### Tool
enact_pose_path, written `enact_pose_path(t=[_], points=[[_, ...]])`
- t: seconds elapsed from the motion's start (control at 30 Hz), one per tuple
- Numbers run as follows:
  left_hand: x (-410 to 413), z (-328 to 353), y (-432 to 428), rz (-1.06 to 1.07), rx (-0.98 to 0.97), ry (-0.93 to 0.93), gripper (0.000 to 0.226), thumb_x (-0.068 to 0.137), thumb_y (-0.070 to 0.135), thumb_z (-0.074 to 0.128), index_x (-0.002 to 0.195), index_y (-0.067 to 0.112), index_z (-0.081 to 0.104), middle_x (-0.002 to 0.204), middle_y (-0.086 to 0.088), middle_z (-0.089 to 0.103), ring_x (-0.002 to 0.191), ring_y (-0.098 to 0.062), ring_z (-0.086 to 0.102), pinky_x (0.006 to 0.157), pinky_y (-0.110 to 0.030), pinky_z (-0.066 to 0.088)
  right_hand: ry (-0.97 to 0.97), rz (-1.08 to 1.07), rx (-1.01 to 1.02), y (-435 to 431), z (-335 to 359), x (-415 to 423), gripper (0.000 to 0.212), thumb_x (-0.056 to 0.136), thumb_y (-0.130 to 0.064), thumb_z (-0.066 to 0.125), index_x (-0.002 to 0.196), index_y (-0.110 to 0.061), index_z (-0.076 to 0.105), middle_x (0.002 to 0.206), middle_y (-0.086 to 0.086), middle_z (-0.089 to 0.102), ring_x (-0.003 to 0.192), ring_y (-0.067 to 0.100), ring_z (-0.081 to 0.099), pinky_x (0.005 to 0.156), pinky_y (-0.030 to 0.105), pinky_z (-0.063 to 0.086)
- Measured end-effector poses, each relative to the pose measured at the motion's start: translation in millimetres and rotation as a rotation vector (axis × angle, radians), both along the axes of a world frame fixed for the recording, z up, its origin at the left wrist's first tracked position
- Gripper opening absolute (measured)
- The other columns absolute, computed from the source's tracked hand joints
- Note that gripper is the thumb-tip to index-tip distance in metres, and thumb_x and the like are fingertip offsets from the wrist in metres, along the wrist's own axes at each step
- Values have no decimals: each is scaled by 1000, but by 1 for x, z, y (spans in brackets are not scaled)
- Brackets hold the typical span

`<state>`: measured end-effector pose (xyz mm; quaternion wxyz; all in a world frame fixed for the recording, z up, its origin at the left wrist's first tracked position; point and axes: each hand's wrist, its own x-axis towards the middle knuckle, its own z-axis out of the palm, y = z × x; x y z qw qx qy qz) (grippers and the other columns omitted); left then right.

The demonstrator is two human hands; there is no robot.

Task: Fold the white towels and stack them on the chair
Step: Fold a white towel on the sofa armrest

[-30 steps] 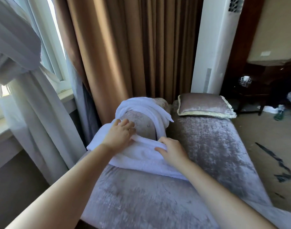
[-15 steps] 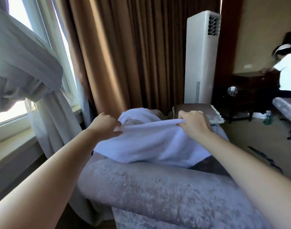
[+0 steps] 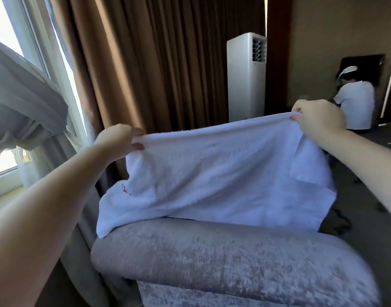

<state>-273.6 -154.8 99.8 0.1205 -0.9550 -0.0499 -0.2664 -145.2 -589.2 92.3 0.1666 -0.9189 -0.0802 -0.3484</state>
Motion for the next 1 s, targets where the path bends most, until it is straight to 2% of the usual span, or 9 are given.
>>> enact_pose_path(t=[0.2,0.33,0.43,0.5,0.57,0.63,0.67,0.8,1.0], points=[[20,16,-14,132,69,177,39,90,40,63,117,12,63,82,1,46,95,-27,54,67,-29,36,155,-189,-169,-25,-17,8,17,90,-4,52,96,-11,67,99,19,62,90,37,57,66,33,37],[26,-6,-7,187,52,316,36,89,44,63,112,16,62,74,8,44,84,-19,46,70,-29,42,257,-187,-56,-32,-49,18,19,86,-1,53,91,-10,69,96,17,64,87,36,60,66,32,43],[30,-19,7,317,22,342,43,90,58,54,107,20,64,70,9,48,77,-19,52,72,-30,49,316,-144,151,-37,-67,29,24,85,4,50,83,-11,68,77,12,70,69,28,67,69,37,57],[36,-25,7,344,-213,298,39,98,45,44,98,11,64,58,3,61,56,-19,61,60,-27,49,348,-98,284,-37,-74,33,20,87,3,55,84,-14,65,74,6,69,64,24,67,67,38,57],[50,-33,1,286,-590,269,33,102,24,33,92,4,58,52,-6,67,45,-21,61,52,-24,44,322,-87,369,-36,-81,39,20,82,3,65,85,-17,62,82,6,64,69,25,62,60,32,48],[64,-38,-5,165,-918,162,22,98,11,33,90,6,54,63,-12,70,55,-26,66,53,-26,48,277,-93,428,-35,-88,50,18,84,4,60,82,-14,64,90,13,67,78,31,63,59,29,41],[72,-40,-6,113,-973,105,19,96,9,37,89,9,54,70,-13,70,62,-28,68,55,-28,50,268,-93,462,-34,-89,56,18,87,2,53,84,-9,67,95,18,69,85,35,64,61,30,41],[100,-28,7,42,-642,-107,14,89,8,48,88,9,61,77,-9,63,69,-29,59,57,-31,42,120,24,596,-37,-68,75,26,94,-6,43,91,-17,66,93,12,64,87,35,57,67,33,39],[116,15,1,-45,-377,-322,21,93,10,53,110,7,64,98,-27,61,88,-46,58,63,-38,36,-75,-10,575,-49,-25,75,31,94,-4,40,107,-10,68,92,14,62,83,25,47,65,29,28]])
